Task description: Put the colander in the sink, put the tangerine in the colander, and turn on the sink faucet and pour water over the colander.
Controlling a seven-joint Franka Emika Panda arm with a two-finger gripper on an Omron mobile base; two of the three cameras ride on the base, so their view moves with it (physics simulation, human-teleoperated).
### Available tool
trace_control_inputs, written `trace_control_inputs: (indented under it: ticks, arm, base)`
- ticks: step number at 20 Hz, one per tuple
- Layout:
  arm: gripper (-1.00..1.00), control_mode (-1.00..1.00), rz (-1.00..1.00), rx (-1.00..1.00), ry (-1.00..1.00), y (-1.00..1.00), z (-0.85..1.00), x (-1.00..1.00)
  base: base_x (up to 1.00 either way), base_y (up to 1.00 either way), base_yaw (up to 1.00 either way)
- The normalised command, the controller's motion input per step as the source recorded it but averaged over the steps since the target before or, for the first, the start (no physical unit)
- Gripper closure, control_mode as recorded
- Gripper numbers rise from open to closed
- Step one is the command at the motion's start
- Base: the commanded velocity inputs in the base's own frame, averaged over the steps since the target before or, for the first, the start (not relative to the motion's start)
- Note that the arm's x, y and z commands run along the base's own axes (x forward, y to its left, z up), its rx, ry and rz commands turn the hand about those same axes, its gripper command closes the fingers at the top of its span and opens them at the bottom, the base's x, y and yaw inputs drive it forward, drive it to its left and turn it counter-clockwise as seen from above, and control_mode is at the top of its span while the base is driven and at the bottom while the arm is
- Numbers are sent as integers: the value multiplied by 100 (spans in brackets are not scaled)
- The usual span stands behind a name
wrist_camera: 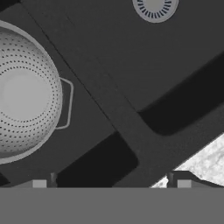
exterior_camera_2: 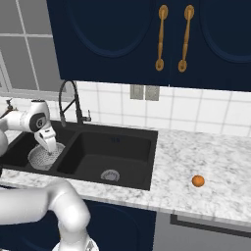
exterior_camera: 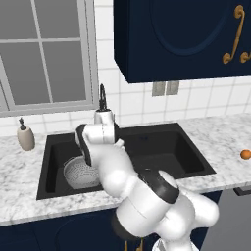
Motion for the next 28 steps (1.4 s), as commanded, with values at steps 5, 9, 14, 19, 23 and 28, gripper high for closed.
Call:
trace_control_inputs:
  ticks: [5, 9, 14, 19, 23, 28]
  arm:
    - [-100, -100, 0, 0, 0, -46, 70, -59]
    - [-100, -100, -3, 4, -1, -76, 46, -38]
    - [-100, -100, 0, 14, -4, -41, 25, -18]
    - [-100, -100, 0, 5, -1, -82, 52, -1]
    - [-100, -100, 0, -3, 2, -100, 56, 8]
    - [-100, -100, 0, -20, 6, -100, 27, 18]
  base:
    - [0, 0, 0]
    - [0, 0, 0]
    - [0, 0, 0]
    - [0, 0, 0]
    - [0, 0, 0]
    - [0, 0, 0]
